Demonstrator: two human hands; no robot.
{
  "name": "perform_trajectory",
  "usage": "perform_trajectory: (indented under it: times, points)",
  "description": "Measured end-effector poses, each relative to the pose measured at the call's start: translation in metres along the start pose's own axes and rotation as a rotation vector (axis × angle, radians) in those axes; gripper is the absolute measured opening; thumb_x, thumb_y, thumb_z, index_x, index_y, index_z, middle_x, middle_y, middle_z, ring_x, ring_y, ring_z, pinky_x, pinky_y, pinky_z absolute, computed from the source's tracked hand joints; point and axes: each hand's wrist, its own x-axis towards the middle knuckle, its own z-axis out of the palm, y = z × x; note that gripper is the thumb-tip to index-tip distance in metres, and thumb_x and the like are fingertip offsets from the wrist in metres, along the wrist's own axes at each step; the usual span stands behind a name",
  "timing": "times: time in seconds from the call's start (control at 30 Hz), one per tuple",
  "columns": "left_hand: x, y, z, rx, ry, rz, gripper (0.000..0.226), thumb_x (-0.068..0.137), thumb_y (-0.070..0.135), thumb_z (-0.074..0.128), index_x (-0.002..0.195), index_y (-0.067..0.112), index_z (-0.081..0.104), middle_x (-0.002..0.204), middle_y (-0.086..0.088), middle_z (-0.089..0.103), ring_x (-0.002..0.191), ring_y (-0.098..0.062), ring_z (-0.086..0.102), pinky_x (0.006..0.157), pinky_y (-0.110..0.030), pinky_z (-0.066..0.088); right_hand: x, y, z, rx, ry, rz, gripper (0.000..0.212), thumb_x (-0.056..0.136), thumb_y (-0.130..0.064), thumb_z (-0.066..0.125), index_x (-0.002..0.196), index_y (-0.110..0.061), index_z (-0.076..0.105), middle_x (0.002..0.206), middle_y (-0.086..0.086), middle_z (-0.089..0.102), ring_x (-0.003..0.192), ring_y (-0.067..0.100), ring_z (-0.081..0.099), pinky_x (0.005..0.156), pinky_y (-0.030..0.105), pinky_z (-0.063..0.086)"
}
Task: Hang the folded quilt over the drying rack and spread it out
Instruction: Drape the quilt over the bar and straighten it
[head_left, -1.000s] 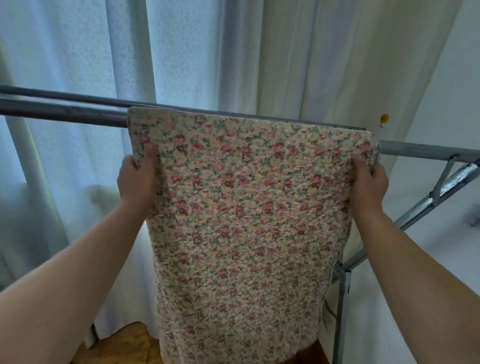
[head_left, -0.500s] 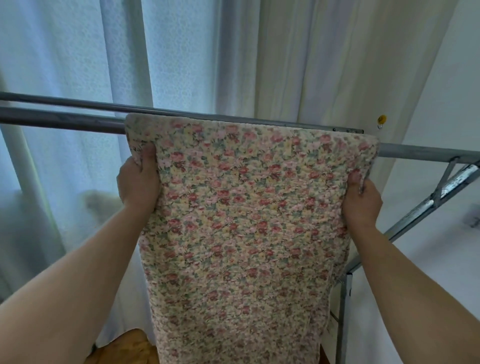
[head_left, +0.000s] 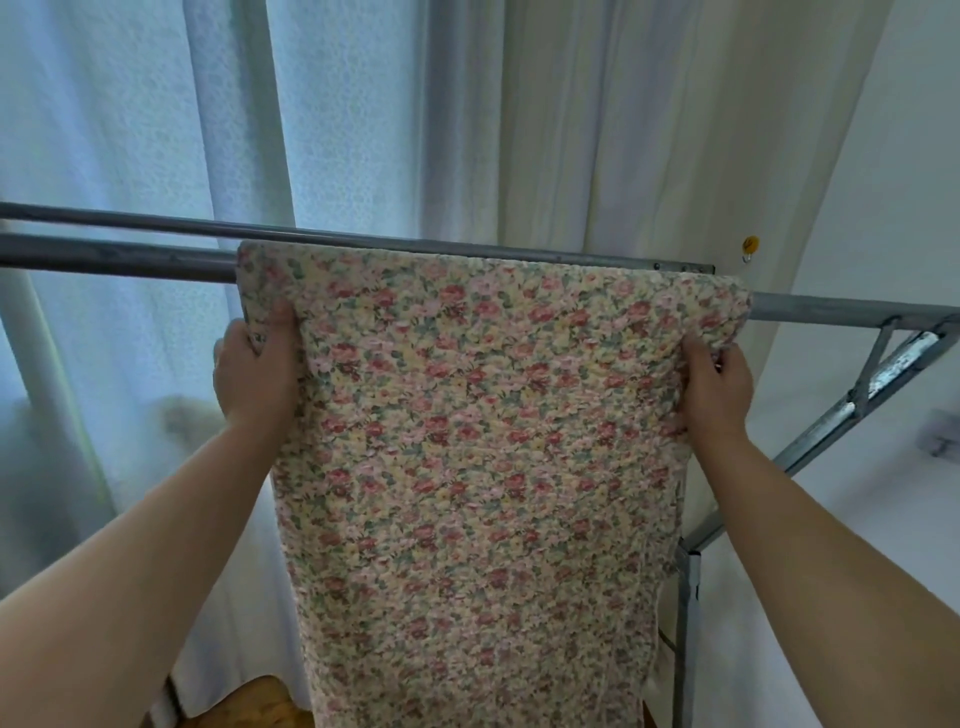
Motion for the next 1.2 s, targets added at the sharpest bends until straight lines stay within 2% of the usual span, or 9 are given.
perform_trajectory:
  times: [0.13,0.23,0.37,0.47,0.6,0.8,0.97,1.07,1.2]
  points:
    - [-0.001,0.011,0.006,-0.114,-0.012,-0.077,0.065,0.089,0.064,0.035,0.118,0.007,0.049,0.104,-0.003,0.049,0.097,-0.018,0.046,0.087,-0.033,0.036,-0.001,-0.008,0.010,0.168,0.017,0.051,0.051,0.088,-0.042,0.055,0.131,-0.014,0.050,0.126,0.003,0.056,0.114,0.019,0.054,0.099,0.036,0.043]
    - [-0.002,0.013,0.006,-0.086,0.003,-0.042,0.067,0.090,0.063,0.034,0.118,0.006,0.051,0.106,-0.005,0.052,0.101,-0.020,0.049,0.091,-0.036,0.037,-0.005,-0.007,0.014,0.230,0.019,0.065,0.059,0.086,-0.046,0.056,0.136,-0.016,0.045,0.132,0.002,0.053,0.117,0.018,0.052,0.103,0.038,0.042]
    - [-0.001,0.011,0.007,-0.123,-0.009,-0.070,0.061,0.088,0.065,0.036,0.113,0.010,0.047,0.102,-0.003,0.050,0.095,-0.020,0.048,0.085,-0.034,0.038,-0.001,-0.008,0.015,0.329,0.010,0.073,0.044,0.088,-0.036,0.059,0.126,-0.013,0.053,0.117,0.001,0.059,0.107,0.017,0.057,0.094,0.033,0.048]
    - [-0.002,0.009,0.009,-0.127,-0.030,-0.095,0.055,0.086,0.067,0.036,0.105,0.015,0.036,0.102,-0.004,0.050,0.093,-0.020,0.048,0.080,-0.033,0.036,0.001,-0.010,0.013,0.470,-0.036,0.121,0.046,0.090,-0.030,0.057,0.131,-0.009,0.050,0.117,0.003,0.059,0.098,0.012,0.059,0.081,0.019,0.052]
    - [-0.002,0.012,0.014,-0.081,-0.026,-0.111,0.073,0.085,0.072,0.030,0.114,0.008,0.050,0.100,-0.005,0.052,0.094,-0.023,0.050,0.085,-0.037,0.040,0.001,-0.011,0.017,0.440,0.003,0.125,0.054,0.091,-0.036,0.056,0.137,-0.012,0.042,0.122,0.000,0.055,0.106,0.014,0.055,0.090,0.025,0.045]
    - [-0.002,0.015,0.013,-0.065,0.011,-0.044,0.061,0.086,0.068,0.035,0.085,0.009,0.051,0.086,-0.009,0.056,0.082,-0.025,0.053,0.073,-0.033,0.040,-0.001,-0.012,0.020,0.311,0.085,0.047,0.043,0.094,-0.037,0.050,0.130,-0.014,0.046,0.110,-0.005,0.052,0.100,0.010,0.052,0.086,0.020,0.040]
    - [-0.010,0.029,0.023,-0.066,0.038,-0.013,0.059,0.089,0.064,0.036,0.078,0.008,0.050,0.069,-0.002,0.049,0.078,-0.025,0.050,0.069,-0.032,0.036,0.010,-0.008,0.015,0.239,0.191,0.031,0.045,0.092,-0.039,0.052,0.125,-0.009,0.050,0.113,0.001,0.056,0.102,0.013,0.053,0.088,0.023,0.042]
    - [-0.019,0.038,0.035,-0.071,0.029,0.013,0.059,0.090,0.063,0.036,0.079,0.007,0.051,0.072,-0.004,0.051,0.079,-0.025,0.050,0.070,-0.033,0.037,0.019,-0.006,0.001,0.220,0.237,0.034,0.045,0.091,-0.039,0.054,0.122,-0.007,0.051,0.112,0.002,0.055,0.101,0.013,0.053,0.085,0.021,0.042]
    - [-0.034,0.046,0.053,-0.093,-0.024,0.000,0.062,0.088,0.067,0.034,0.072,0.009,0.052,0.067,0.001,0.049,0.072,-0.023,0.051,0.068,-0.031,0.037,0.033,-0.001,-0.025,0.174,0.241,0.065,0.054,0.089,-0.045,0.054,0.126,-0.006,0.048,0.127,0.009,0.054,0.113,0.021,0.052,0.098,0.032,0.043]
